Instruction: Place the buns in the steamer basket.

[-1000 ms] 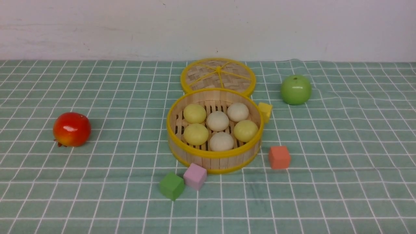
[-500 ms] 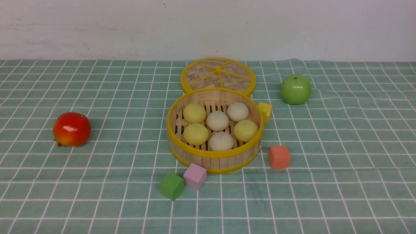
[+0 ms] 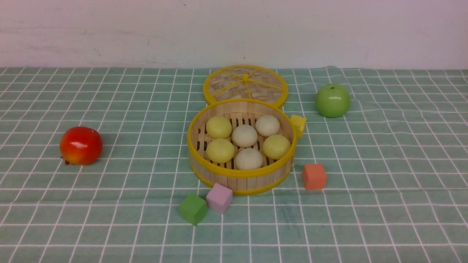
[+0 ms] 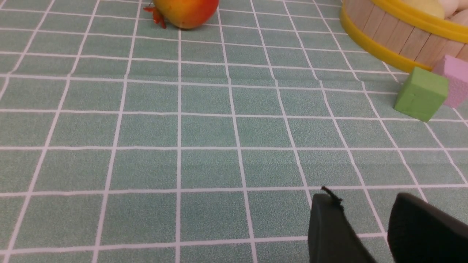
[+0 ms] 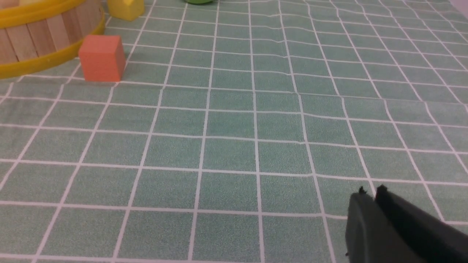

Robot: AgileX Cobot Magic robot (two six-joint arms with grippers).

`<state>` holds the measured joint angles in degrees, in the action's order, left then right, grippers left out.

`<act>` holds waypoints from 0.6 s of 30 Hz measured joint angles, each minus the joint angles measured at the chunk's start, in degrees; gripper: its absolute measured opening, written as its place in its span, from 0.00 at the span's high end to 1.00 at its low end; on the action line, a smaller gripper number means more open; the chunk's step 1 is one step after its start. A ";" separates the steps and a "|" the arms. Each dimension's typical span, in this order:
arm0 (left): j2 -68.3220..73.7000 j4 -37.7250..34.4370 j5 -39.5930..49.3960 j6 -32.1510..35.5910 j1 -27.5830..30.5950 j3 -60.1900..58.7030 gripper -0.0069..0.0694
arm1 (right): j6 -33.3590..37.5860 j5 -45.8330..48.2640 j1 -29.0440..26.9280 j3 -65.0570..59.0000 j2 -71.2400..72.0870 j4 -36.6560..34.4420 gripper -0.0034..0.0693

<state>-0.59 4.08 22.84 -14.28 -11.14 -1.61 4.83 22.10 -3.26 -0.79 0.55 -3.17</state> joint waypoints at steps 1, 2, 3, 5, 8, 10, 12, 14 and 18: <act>0.00 0.00 0.00 0.00 0.00 0.00 0.60 | 0.00 0.00 0.00 0.00 0.00 0.00 0.90; 0.00 0.00 0.00 0.00 0.00 0.00 0.60 | 0.00 0.00 0.00 0.00 0.00 0.00 0.90; 0.00 0.00 0.00 0.00 0.00 0.00 0.60 | 0.00 0.00 0.00 0.00 0.00 0.00 0.90; 0.00 0.00 0.00 0.00 0.00 0.00 0.60 | 0.00 0.00 0.00 0.00 0.00 0.00 0.89; 0.00 0.00 0.00 0.00 0.00 0.00 0.60 | 0.00 0.00 0.00 0.00 0.00 0.00 0.89; 0.00 0.00 0.00 0.00 0.00 0.00 0.60 | 0.00 0.00 0.00 0.00 0.00 0.00 0.88; 0.00 0.00 0.00 0.00 0.00 0.00 0.60 | 0.00 0.00 0.00 0.00 0.00 0.00 0.88; 0.00 0.00 0.00 0.00 0.00 0.00 0.60 | 0.00 0.00 0.00 0.00 0.00 0.00 0.87; 0.00 0.00 -0.17 0.00 0.00 0.00 0.60 | 0.00 0.00 0.00 0.00 0.00 0.00 0.87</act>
<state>-0.59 4.08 22.67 -14.28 -11.14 -1.61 4.83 22.10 -3.26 -0.79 0.55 -3.17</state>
